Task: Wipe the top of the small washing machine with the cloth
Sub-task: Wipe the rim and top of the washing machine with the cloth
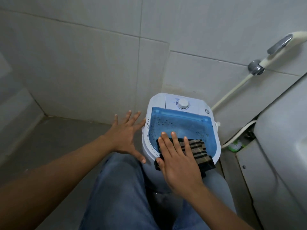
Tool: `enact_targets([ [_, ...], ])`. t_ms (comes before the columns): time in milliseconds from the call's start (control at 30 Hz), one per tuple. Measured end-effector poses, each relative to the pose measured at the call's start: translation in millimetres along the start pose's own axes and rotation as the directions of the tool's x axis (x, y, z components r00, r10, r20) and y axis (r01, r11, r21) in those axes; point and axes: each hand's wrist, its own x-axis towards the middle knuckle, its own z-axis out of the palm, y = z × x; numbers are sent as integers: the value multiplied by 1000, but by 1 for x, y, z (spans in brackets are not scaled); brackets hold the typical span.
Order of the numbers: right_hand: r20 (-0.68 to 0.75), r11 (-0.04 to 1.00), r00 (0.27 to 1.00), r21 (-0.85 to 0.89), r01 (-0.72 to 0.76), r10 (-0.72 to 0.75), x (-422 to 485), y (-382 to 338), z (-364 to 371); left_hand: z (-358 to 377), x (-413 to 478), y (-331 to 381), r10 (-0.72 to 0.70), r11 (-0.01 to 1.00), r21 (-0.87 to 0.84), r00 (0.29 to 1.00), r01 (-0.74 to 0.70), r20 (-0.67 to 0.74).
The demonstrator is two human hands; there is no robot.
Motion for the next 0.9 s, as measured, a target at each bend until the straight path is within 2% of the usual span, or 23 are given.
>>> enact_targets([
  [133,24,999,1000,39,10,-11,19,-19,-2,-4,-6,-7,21,999,48,1000,-20,-12],
  [400,99,997,995,77,-14,7,65,-40,-8,-6,-27,-36,-58,996,61,998,60,-34],
  [667,239,985,962,73,-156,135,128,-41,-15,-9,-36,-34,-42,999,24,998,43,-48],
  [900,302,972,942,137,-193,145,171,-26,-14,-1,-53,-27,-65,997,-32,997,64,-30],
])
